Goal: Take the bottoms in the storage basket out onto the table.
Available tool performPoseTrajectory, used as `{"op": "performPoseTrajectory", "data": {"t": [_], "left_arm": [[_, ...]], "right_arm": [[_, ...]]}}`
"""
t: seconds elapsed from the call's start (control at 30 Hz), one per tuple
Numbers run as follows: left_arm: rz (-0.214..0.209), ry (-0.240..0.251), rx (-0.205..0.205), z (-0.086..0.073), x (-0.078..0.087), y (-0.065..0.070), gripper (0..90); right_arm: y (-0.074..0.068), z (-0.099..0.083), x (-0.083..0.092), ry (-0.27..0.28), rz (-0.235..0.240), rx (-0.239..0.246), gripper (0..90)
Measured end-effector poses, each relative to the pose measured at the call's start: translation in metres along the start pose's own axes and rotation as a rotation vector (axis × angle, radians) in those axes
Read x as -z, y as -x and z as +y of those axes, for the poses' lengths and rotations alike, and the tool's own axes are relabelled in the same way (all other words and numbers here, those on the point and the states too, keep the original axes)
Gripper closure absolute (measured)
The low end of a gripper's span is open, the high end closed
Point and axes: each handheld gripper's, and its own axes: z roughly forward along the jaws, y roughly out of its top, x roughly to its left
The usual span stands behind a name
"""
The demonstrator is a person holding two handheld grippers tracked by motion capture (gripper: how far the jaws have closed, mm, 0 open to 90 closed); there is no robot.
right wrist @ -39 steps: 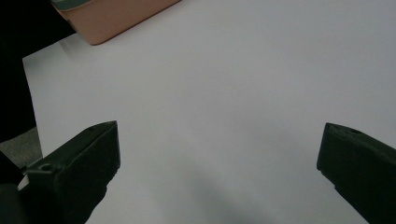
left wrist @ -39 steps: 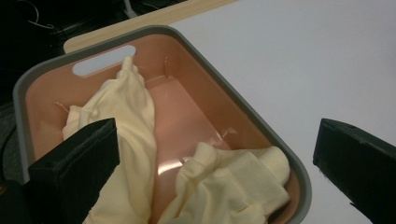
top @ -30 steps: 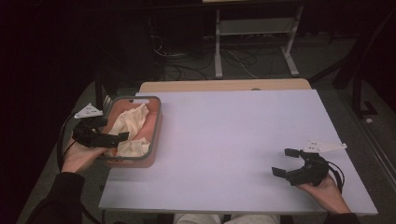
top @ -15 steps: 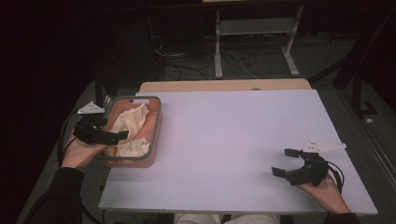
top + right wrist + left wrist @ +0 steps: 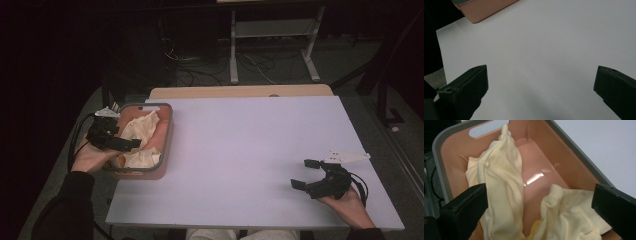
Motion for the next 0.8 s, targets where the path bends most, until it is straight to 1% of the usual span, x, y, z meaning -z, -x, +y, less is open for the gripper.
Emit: {"op": "performPoseTrajectory", "data": {"t": [0.13, 0.3, 0.4, 0.47, 0.63, 0.77, 0.8], "left_arm": [[0.008, -0.017, 0.002, -0.001, -0.004, -0.004, 0.4], [0.021, -0.044, 0.019, -0.005, -0.01, -0.01, 0.6], [0.025, -0.049, 0.029, -0.006, -0.013, -0.013, 2.5], [0.027, -0.065, 0.035, -0.008, -0.015, -0.015, 3.0], [0.033, -0.091, 0.032, -0.01, -0.02, -0.018, 4.4], [0.043, -0.113, 0.041, -0.012, -0.023, -0.018, 6.8], [0.043, -0.123, 0.037, -0.012, -0.024, -0.019, 7.8]], "right_arm": [[0.0, 0.0, 0.0, 0.0, 0.0, 0.002, 0.0], [0.0, 0.0, -0.001, -0.004, 0.0, 0.001, 0.0], [0.0, 0.0, -0.002, -0.007, 0.001, 0.003, 0.0], [0.0, 0.0, -0.002, -0.009, 0.001, 0.002, 0.0], [0.0, 0.0, -0.002, -0.008, 0.002, 0.0, 0.0], [0.0, 0.0, -0.003, -0.014, 0.004, 0.001, 0.0], [0.0, 0.0, -0.003, -0.014, 0.004, 0.002, 0.0]]}}
